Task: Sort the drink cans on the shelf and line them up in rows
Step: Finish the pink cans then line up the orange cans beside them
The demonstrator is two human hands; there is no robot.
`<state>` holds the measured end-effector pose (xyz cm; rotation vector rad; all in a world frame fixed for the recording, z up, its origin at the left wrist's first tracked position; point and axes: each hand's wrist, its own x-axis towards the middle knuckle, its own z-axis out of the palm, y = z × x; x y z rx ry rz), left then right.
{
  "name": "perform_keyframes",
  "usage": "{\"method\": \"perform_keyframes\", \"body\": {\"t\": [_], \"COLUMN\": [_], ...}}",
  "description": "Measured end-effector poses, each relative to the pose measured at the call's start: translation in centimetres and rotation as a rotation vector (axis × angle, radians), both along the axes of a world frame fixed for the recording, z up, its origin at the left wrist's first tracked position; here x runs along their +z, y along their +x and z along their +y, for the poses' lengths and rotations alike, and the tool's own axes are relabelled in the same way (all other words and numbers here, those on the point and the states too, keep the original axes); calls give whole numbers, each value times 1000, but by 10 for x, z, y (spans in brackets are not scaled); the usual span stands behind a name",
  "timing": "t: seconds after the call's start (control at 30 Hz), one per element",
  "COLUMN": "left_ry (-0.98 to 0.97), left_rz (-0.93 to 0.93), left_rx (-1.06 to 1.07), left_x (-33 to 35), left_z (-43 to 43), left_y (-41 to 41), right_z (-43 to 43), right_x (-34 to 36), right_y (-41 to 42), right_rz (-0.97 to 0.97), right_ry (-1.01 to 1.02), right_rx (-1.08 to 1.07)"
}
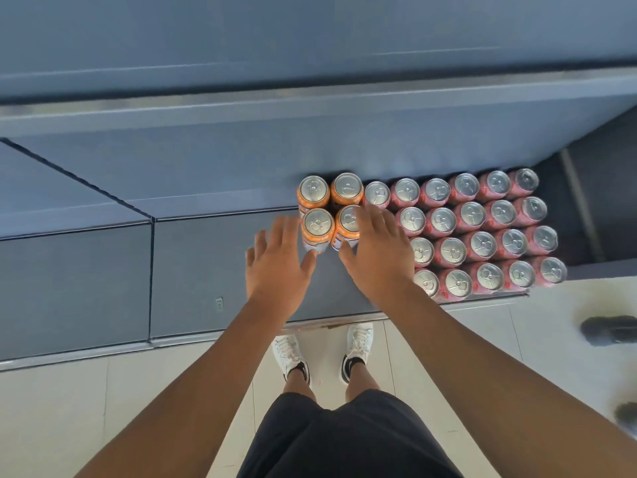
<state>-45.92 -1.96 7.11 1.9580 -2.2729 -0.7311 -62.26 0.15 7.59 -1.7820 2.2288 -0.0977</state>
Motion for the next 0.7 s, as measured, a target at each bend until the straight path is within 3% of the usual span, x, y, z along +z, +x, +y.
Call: {"method": "perform_keyframes", "body": {"t": [0.37, 0.7], "left_ry": [-124, -153], "left_rz": [-236, -305], "left_rx": [-179, -29], "left_x": [42, 71], "left_z": [13, 48], "left_y": [23, 41], "right_z": [20, 35], "right_x": [46, 81], "right_y": [42, 58], "right_rz": [87, 83], "right_ry": [46, 51], "right_rx": [-55, 102]}}
